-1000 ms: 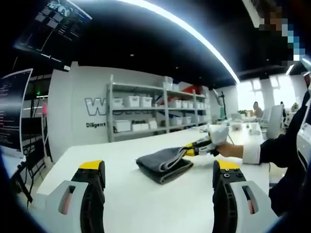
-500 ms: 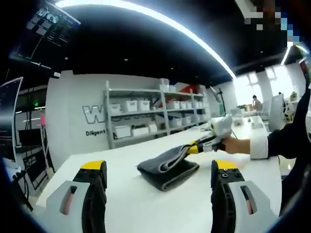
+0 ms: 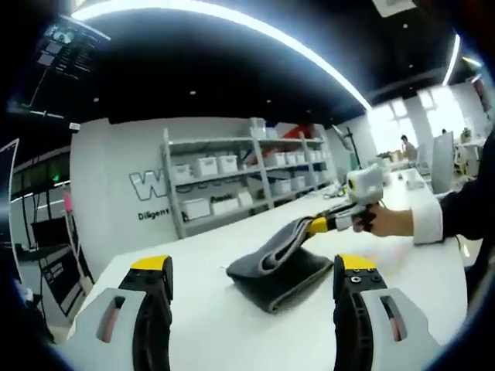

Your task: Open the folded towel by lifting each exposed corner and separating the folded layers until the towel lies flat within the target outline without major curled edges

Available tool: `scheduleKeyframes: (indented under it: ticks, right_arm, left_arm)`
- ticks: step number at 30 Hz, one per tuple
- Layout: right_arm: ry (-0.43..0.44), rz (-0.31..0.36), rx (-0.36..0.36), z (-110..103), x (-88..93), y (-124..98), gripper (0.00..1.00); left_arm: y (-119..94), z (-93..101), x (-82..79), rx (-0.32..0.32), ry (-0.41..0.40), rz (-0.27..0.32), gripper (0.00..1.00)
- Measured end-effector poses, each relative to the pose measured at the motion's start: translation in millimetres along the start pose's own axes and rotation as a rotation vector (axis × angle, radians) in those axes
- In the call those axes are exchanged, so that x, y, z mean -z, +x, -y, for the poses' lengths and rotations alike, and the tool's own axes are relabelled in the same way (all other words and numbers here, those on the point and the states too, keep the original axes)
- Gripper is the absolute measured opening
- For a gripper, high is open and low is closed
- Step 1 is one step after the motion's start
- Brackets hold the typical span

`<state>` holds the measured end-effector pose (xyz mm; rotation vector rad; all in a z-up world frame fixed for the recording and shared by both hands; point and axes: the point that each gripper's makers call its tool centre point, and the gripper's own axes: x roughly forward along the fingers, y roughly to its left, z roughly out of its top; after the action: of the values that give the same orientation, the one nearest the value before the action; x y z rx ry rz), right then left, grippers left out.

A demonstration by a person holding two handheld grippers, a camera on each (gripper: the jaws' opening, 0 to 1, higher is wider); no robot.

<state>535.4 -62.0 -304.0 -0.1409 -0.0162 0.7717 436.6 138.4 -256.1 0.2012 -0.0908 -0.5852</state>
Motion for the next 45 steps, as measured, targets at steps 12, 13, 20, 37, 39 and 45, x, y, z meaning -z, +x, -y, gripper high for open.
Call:
scheduleKeyframes:
  ticks: [12, 13, 20, 37, 39, 45]
  right_arm:
    - [-0.024, 0.037, -0.018, -6, -12.2, 1, 0.01]
    - [-0.024, 0.038, -0.019, -8, -12.1, 1, 0.01]
    - [0.056, 0.047, -0.01, -4, -11.7, 1, 0.01]
    - [0.103, 0.064, -0.037, -12, -13.6, 1, 0.02]
    - [0.127, 0.064, -0.04, -12, -13.1, 1, 0.02]
    - [0.155, 0.063, -0.046, -10, -12.6, 1, 0.02]
  left_arm:
    - [40, 0.6, -0.8, 0.038, 0.053, 0.037, 0.79]
    - [43, 1.8, 1.1, 0.045, 0.057, 0.029, 0.79]
    - [61, 16.9, 25.3, 0.11, 0.103, -0.036, 0.81]
    - [101, 28.6, 67.4, 0.137, 0.175, -0.031, 0.63]
    - [102, 26.5, 67.4, 0.135, 0.166, -0.023, 0.61]
    - [109, 24.4, 66.0, 0.118, 0.146, 0.0, 0.56]
